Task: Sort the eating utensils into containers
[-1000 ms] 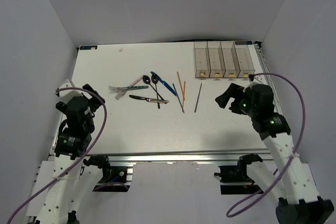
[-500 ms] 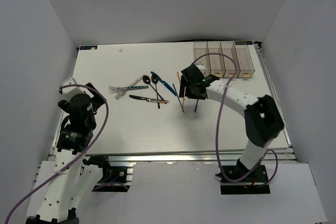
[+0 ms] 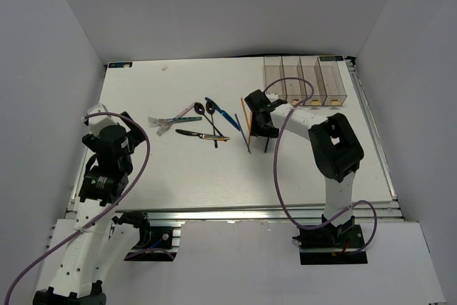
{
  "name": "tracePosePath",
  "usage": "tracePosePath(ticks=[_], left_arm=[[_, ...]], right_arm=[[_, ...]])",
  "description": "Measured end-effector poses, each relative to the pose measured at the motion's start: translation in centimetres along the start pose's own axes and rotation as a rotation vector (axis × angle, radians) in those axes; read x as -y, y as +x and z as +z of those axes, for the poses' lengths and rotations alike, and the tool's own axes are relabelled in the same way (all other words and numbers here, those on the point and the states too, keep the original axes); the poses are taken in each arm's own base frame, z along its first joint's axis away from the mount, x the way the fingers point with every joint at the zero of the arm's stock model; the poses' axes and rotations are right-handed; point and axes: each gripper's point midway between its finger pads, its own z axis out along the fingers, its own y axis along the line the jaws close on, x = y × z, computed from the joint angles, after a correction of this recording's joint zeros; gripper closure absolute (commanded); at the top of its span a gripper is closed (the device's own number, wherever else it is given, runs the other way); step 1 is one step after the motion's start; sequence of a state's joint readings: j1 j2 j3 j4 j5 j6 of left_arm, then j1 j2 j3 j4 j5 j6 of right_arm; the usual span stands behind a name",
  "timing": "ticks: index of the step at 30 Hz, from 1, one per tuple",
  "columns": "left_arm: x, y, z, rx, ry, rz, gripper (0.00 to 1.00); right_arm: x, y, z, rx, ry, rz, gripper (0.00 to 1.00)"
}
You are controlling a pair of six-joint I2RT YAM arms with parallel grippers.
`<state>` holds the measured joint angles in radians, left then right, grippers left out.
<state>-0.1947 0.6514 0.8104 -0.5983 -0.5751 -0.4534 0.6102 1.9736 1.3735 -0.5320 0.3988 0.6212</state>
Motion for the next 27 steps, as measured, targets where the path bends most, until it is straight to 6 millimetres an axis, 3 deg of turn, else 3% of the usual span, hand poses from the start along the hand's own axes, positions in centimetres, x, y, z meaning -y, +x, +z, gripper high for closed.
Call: tracePosePath(ticks=[4, 8, 11, 14, 15, 20, 27], left_arm=[[0.0, 0.1, 0.1, -0.003, -0.001, 0.002, 0.02], [0.0, 0.1, 0.1, -0.004, -0.001, 0.002, 0.02], [0.0, 0.1, 0.1, -0.004, -0.001, 0.002, 0.02], [0.1, 0.1, 0.1, -0.004, 0.001, 0.003, 0.02], [0.1, 0.1, 0.1, -0.004, 0.001, 0.003, 0.02], [0.1, 0.1, 0.0, -0.003, 0.005, 0.002, 0.02], [0.2, 0.1, 0.0, -0.005, 0.007, 0.002, 0.02]], right_arm=[[1.0, 0.4, 0.4, -0.013, 0.009, 0.013, 0.41], [1.8, 0.6, 0.5, -0.023, -0.018, 0.043, 0.53], [2.1, 0.7, 0.6, -0.029, -0.043, 0.064, 0.63], [2.6, 0.7, 0.7, -0.027, -0.05, 0.075, 0.81], [2.6, 0.6, 0.7, -0.023, -0.05, 0.077, 0.92], [2.8, 1.0, 0.4, -0.001, -0.035, 0.047, 1.0], [2.6, 3.3, -1.7, -0.031, -0.1, -0.052, 1.0]])
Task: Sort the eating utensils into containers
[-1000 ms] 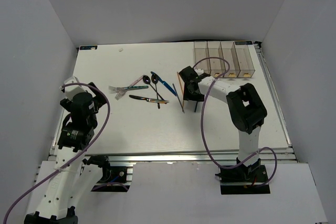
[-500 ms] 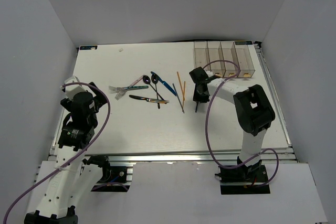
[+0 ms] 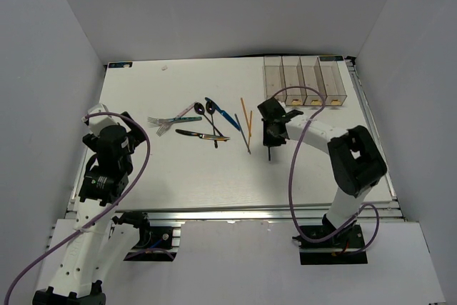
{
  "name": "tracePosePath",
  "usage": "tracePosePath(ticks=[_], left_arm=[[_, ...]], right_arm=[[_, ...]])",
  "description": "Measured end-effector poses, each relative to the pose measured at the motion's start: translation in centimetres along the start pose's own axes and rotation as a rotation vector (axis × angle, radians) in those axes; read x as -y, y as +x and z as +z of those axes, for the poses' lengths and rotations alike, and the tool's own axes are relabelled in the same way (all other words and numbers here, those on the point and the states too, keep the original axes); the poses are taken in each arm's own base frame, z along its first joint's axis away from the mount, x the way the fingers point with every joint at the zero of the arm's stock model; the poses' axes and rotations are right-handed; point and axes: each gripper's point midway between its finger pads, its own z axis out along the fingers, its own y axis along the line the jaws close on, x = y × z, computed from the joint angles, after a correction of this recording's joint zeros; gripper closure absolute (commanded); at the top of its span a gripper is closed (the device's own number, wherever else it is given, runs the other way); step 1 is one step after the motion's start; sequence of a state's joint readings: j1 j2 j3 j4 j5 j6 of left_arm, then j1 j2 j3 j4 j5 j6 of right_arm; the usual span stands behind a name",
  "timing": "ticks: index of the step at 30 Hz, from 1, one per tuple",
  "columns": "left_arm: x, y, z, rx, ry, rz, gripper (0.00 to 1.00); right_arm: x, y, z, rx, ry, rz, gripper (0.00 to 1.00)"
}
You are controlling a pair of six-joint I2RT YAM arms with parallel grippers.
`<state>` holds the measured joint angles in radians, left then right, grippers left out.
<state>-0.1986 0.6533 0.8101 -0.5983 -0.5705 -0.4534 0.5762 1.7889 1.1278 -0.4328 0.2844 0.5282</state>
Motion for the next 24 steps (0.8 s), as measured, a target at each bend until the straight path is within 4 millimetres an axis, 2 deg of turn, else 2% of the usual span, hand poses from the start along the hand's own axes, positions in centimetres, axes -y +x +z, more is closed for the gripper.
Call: tracePosePath(ticks=[2, 5, 9, 12, 15, 17, 19, 21, 24], left_arm=[[0.0, 0.0, 0.0, -0.001, 0.001, 0.0, 0.02], [0.0, 0.0, 0.0, -0.001, 0.002, 0.0, 0.02], [0.0, 0.0, 0.0, -0.001, 0.002, 0.0, 0.02], [0.0, 0.0, -0.1, 0.001, 0.002, -0.001, 0.02], [-0.1, -0.2, -0.1, 0.006, 0.001, -0.004, 0.02], [-0.1, -0.2, -0.1, 0.009, -0.002, -0.005, 0.02], [-0.2, -0.2, -0.1, 0.008, -0.006, -0.003, 0.02], [-0.2, 0.0, 0.1, 0.003, -0.012, 0.001, 0.02], [-0.2, 0.3, 0.4, -0.01, -0.021, 0.012, 0.02]], right_arm=[[-0.5, -0.4, -1.6, 0.014, -0.056, -0.033, 1.0], [-1.3, -3.1, -4.8, 0.102, -0.121, -0.065, 1.0], [-2.0, -9.7, -8.6, 0.252, -0.173, -0.085, 1.0], [-1.2, -15.5, -10.0, 0.344, -0.18, -0.082, 1.0], [0.0, -21.9, -9.6, 0.405, -0.182, -0.07, 1.0], [0.8, -25.6, -8.4, 0.434, -0.18, -0.07, 1.0], [1.8, -28.6, -6.2, 0.445, -0.164, -0.086, 1.0], [2.6, -29.6, -3.6, 0.42, -0.151, -0.102, 1.0], [3.1, -29.0, 0.1, 0.359, -0.14, -0.133, 1.0]])
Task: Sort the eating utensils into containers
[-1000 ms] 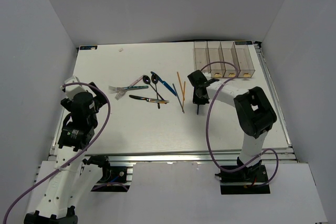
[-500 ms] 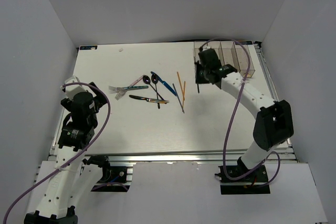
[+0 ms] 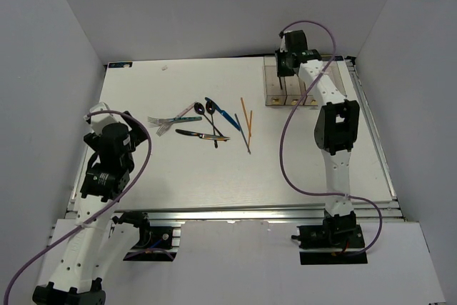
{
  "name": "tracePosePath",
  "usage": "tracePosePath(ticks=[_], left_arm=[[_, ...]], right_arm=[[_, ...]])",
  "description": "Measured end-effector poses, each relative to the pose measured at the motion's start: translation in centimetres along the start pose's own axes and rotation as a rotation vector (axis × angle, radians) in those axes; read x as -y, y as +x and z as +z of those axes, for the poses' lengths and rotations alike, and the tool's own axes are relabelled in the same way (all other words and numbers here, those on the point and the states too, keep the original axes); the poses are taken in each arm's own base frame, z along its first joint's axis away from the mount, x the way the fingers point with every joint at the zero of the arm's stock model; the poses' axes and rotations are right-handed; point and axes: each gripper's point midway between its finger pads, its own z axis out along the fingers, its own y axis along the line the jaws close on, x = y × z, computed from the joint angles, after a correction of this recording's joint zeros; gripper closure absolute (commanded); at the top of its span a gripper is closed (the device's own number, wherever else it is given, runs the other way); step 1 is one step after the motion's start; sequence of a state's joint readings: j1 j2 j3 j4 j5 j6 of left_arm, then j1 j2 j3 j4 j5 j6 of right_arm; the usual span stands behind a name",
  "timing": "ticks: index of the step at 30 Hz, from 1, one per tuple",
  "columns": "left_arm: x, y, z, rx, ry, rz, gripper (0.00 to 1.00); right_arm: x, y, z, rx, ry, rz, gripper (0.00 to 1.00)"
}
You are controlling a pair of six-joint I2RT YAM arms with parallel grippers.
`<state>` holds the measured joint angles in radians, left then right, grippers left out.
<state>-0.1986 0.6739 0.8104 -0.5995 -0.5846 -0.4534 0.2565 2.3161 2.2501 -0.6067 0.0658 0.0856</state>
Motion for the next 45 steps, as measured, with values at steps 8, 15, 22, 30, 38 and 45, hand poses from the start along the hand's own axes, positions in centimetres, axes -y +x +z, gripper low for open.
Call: tracePosePath(ticks=[8, 15, 22, 30, 38, 45], left_arm=[[0.1, 0.9, 0.8, -0.037, -0.019, 0.027, 0.02], [0.1, 1.0, 0.8, -0.039, -0.019, 0.029, 0.02], [0.2, 1.0, 0.8, -0.038, -0.017, 0.028, 0.02], [0.2, 0.8, 0.6, -0.031, -0.012, 0.023, 0.02], [0.1, 0.8, 0.6, -0.03, -0.012, 0.022, 0.02], [0.1, 0.7, 0.6, -0.028, -0.012, 0.02, 0.02]], right_arm=[[-0.4, 3.7, 2.1, -0.096, -0.034, -0.03, 1.0], [-0.4, 3.9, 2.5, -0.099, -0.035, -0.019, 0.56], [-0.9, 4.1, 2.2, -0.101, -0.038, 0.01, 0.34], [-6.7, 11.3, -7.0, -0.16, 0.03, 0.051, 0.48], [-16.0, 18.3, -9.6, -0.206, -0.059, 0.052, 0.59], [-16.1, 20.8, -5.7, -0.26, 0.009, -0.004, 0.6]])
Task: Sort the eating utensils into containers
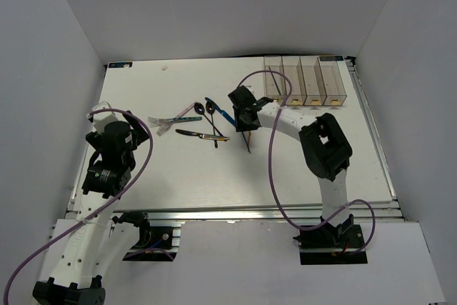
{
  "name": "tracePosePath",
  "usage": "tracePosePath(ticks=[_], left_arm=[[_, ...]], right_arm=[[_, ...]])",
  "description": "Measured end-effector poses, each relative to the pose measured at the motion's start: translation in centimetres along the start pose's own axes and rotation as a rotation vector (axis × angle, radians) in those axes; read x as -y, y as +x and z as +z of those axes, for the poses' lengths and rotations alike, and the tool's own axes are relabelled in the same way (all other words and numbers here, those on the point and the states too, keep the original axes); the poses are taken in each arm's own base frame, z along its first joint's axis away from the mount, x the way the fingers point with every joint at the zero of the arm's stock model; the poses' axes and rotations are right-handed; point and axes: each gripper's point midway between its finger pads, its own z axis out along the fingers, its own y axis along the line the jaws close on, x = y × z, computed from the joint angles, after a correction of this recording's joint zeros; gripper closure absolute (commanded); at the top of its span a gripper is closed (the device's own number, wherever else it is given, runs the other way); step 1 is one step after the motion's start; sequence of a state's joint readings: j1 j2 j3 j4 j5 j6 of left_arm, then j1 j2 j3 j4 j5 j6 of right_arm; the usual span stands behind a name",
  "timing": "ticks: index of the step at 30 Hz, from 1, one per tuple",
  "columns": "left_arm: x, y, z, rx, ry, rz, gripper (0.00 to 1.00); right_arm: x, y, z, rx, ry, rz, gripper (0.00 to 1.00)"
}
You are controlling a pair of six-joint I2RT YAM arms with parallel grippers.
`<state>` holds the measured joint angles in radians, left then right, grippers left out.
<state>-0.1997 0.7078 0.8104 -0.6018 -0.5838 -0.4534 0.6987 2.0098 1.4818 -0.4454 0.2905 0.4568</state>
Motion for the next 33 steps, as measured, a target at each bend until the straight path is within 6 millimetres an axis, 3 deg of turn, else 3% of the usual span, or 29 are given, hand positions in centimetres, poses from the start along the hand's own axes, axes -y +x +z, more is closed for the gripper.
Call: tracePosePath(ticks=[6, 11, 18, 28, 33], left_arm=[[0.0, 0.0, 0.0, 0.0, 0.001, 0.0, 0.02], [0.0, 0.0, 0.0, -0.001, 0.001, 0.0, 0.02], [0.2, 0.1, 0.0, -0.006, 0.008, 0.002, 0.02], [0.4, 0.4, 0.1, -0.02, 0.02, 0.011, 0.02], [0.5, 0.4, 0.1, -0.021, 0.024, 0.01, 0.02]], right_arm=[[-0.9, -5.1, 2.2, 0.068, 0.011, -0.072, 0.66], [0.1, -7.6, 3.5, 0.087, 0.03, -0.108, 0.65], [2.1, -8.4, 4.9, 0.053, 0.046, -0.142, 0.65], [2.5, -7.2, 6.8, -0.005, 0.027, -0.18, 0.7], [2.2, -6.9, 7.2, -0.012, 0.016, -0.181, 0.83]])
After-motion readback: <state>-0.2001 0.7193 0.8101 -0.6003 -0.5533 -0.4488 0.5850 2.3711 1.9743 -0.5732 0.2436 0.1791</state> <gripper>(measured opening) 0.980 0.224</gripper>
